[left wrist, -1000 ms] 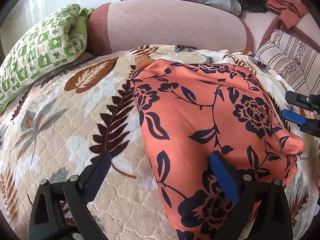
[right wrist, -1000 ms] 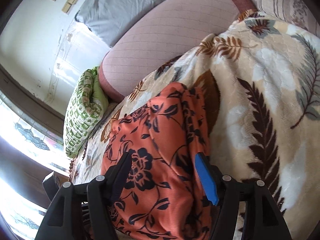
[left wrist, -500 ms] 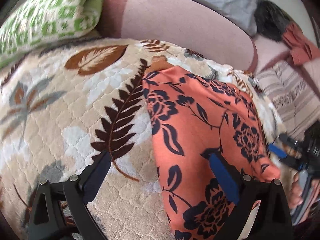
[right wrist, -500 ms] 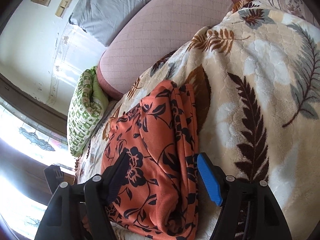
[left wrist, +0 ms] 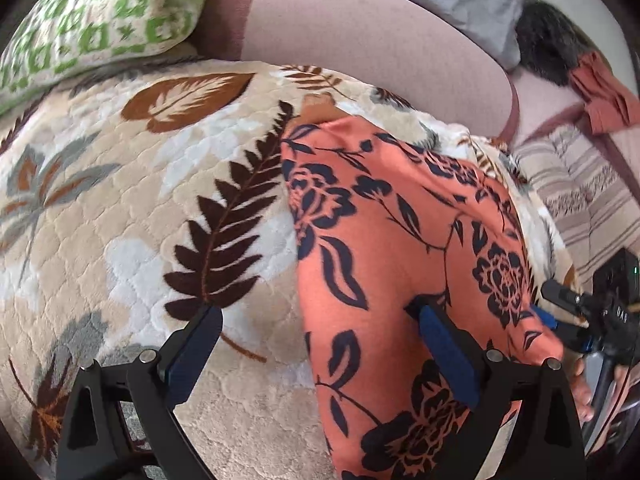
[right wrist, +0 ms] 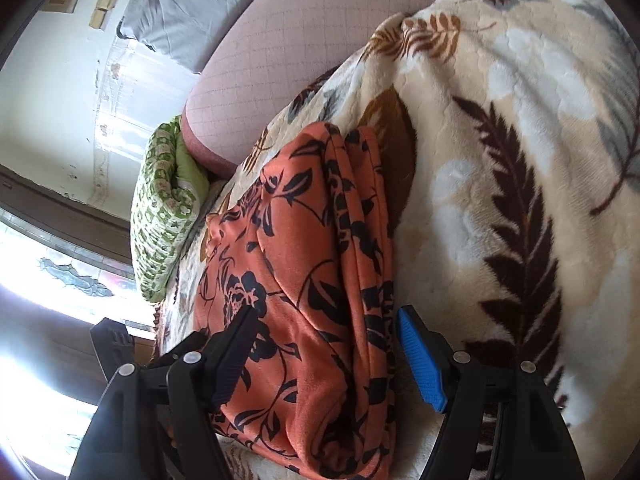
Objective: Fold small clothes
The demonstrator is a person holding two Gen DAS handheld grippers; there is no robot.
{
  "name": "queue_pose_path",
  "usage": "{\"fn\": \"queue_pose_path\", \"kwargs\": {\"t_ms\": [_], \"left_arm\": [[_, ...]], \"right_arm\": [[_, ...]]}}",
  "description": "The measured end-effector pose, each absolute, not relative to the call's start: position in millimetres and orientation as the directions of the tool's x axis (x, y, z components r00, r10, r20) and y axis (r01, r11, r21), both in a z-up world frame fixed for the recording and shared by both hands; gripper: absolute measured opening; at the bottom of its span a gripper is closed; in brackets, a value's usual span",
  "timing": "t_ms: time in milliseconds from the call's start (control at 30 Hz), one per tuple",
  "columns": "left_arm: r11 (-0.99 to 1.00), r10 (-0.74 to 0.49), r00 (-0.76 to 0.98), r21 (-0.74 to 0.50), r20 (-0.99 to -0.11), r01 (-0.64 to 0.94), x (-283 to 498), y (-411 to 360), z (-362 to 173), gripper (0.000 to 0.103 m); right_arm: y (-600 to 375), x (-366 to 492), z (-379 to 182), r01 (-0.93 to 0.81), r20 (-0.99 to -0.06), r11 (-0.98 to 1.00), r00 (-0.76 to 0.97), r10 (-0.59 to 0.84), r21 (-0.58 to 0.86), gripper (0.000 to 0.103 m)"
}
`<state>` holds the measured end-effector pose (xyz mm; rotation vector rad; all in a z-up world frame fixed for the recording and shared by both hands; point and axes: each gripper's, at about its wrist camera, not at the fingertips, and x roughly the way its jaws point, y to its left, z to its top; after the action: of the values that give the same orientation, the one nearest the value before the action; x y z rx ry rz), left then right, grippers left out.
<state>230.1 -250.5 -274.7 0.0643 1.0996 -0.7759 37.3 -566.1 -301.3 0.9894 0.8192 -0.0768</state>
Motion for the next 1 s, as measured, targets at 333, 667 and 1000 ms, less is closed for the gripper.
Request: {"fn": "queue_pose_path", "kwargs": {"t_ms": [333, 667, 1000], "left_arm": [[0.728, -0.517, 0.240, -0.275, -0.822, 0.628, 223.6, -260.3, -274.5, 0.098], [0.725, -0.522, 0.224, -0.290, -0.823, 0.625, 224.5, -268.4, -277.9, 0.098], [0.715, -0.533, 0.203, -0.309, -0.821, 0.627, 222.8, -280.7, -282.3, 0.099]], "right_arm": [[-570.9, 45.9, -320.9, 0.395, -0.607, 0.515, 0.713, 0.351, 0.761, 0.075], [-563.7, 56.6, -321.3, 0.330, -0.556, 0.495, 0.713, 0.427, 0.804, 0.078], [-556.6, 63.6, -322.8, 0.315, -0.556, 0.509, 0.705, 0.440, 0.801, 0.078]]}}
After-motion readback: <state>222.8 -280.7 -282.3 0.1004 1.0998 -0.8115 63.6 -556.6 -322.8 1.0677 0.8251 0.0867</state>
